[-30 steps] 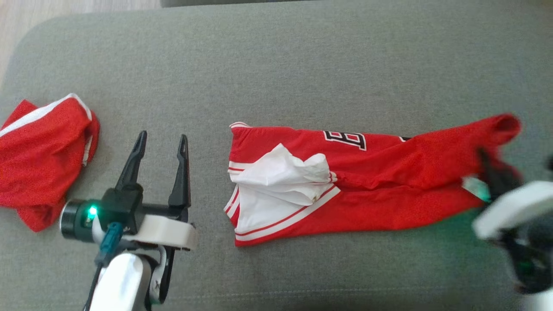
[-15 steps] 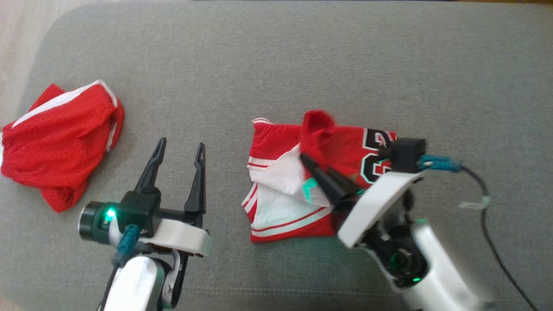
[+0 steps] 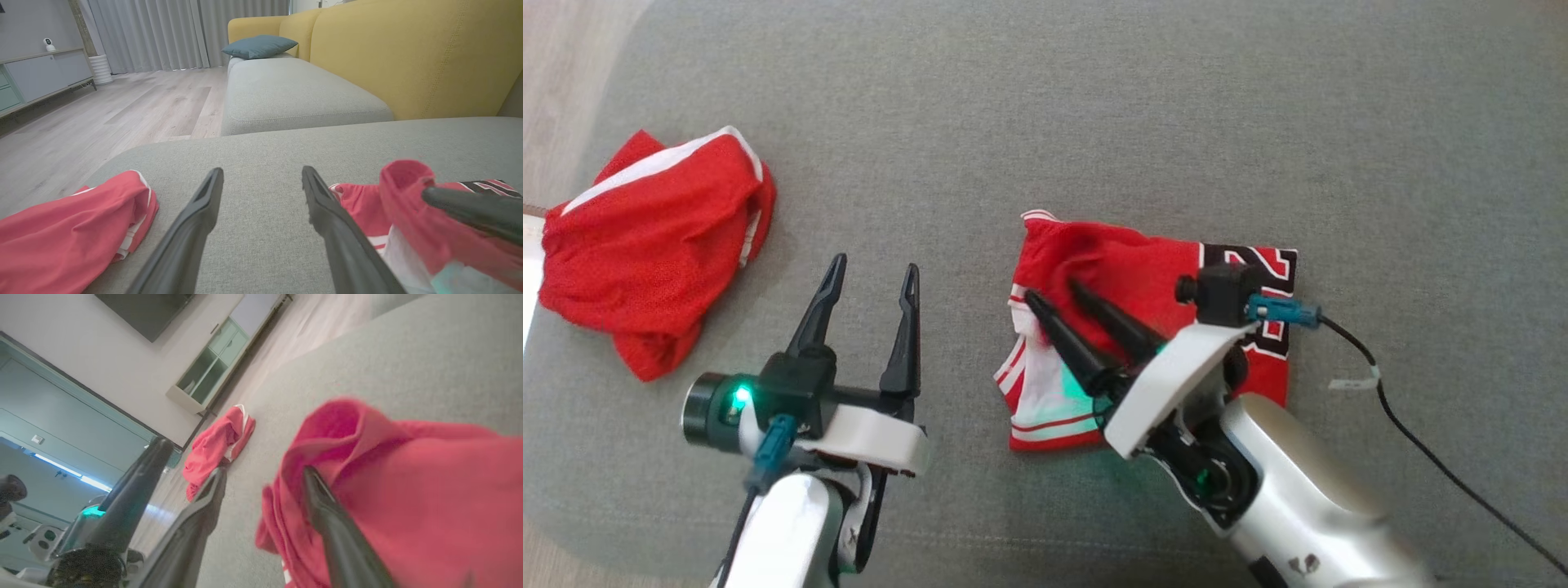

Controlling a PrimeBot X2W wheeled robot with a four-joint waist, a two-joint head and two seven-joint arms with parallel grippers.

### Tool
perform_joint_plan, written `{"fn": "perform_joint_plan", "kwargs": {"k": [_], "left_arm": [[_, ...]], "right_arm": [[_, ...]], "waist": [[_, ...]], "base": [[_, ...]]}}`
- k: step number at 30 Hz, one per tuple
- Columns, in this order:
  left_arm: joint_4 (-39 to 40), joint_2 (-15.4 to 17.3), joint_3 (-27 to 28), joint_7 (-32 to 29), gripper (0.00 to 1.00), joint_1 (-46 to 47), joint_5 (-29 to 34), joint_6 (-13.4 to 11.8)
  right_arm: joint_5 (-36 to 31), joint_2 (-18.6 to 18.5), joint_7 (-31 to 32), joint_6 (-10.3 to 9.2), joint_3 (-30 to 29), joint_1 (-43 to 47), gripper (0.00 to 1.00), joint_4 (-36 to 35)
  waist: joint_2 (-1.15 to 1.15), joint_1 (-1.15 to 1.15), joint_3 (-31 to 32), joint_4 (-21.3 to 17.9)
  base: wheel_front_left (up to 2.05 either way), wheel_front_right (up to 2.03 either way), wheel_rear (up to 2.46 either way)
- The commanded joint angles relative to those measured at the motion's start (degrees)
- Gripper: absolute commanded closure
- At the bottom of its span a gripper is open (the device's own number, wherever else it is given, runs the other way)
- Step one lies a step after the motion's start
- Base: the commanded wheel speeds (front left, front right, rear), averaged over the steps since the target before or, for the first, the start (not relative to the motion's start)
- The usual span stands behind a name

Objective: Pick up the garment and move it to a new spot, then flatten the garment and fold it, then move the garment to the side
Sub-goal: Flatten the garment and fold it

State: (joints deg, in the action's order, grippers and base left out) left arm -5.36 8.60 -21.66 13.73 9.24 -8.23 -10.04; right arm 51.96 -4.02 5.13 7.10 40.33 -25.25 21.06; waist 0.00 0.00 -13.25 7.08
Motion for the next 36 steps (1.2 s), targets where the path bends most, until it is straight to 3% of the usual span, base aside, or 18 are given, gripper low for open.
{"fn": "perform_joint_plan", "kwargs": {"k": [1,5,8,14,20,24,36], "left_arm": [[1.6,0.4,1.7,0.6,0.00,2.5,-0.3,-0.1],[1.3,0.6,2.0,0.8,0.00,2.7,-0.5,-0.3],[1.1,0.8,2.2,0.8,0.00,2.6,-0.6,-0.4],[1.3,1.4,2.8,0.9,0.00,1.9,-0.8,-1.0],[1.7,2.3,3.6,0.9,0.00,1.0,-1.1,-1.8],[1.9,2.9,4.2,0.8,0.00,0.2,-1.5,-2.2],[2.2,4.5,4.6,-0.2,0.00,-4.6,-2.6,-3.1]], "right_arm": [[-0.7,1.1,-1.6,0.39,1.3,-2.3,0.00,-1.8],[-4.8,1.0,-6.3,0.39,2.4,-3.7,0.00,-2.6],[-9.8,-1.1,-10.7,0.39,0.8,-4.0,0.00,-4.1],[-21.6,-6.4,-16.0,0.39,-11.3,-0.2,0.00,-7.5],[-29.1,-8.5,-13.9,0.39,-26.5,9.3,0.00,-13.5],[-32.8,-8.1,-11.4,0.39,-33.3,15.4,0.00,-18.5],[-38.0,-4.0,-4.5,0.39,-38.2,26.9,0.00,-30.0]], "waist": [[0.00,0.00,0.0,-0.3],[0.00,0.00,-0.1,-1.2],[0.00,0.00,0.2,-1.8],[0.00,0.00,1.2,-3.1],[0.00,0.00,2.2,-4.7],[0.00,0.00,3.2,-5.5],[0.00,0.00,8.4,-7.0]], "base": [[0.00,0.00,0.00],[0.00,0.00,0.00],[0.00,0.00,0.00],[0.00,0.00,0.00],[0.00,0.00,0.00],[0.00,0.00,0.00],[0.00,0.00,0.00]]}}
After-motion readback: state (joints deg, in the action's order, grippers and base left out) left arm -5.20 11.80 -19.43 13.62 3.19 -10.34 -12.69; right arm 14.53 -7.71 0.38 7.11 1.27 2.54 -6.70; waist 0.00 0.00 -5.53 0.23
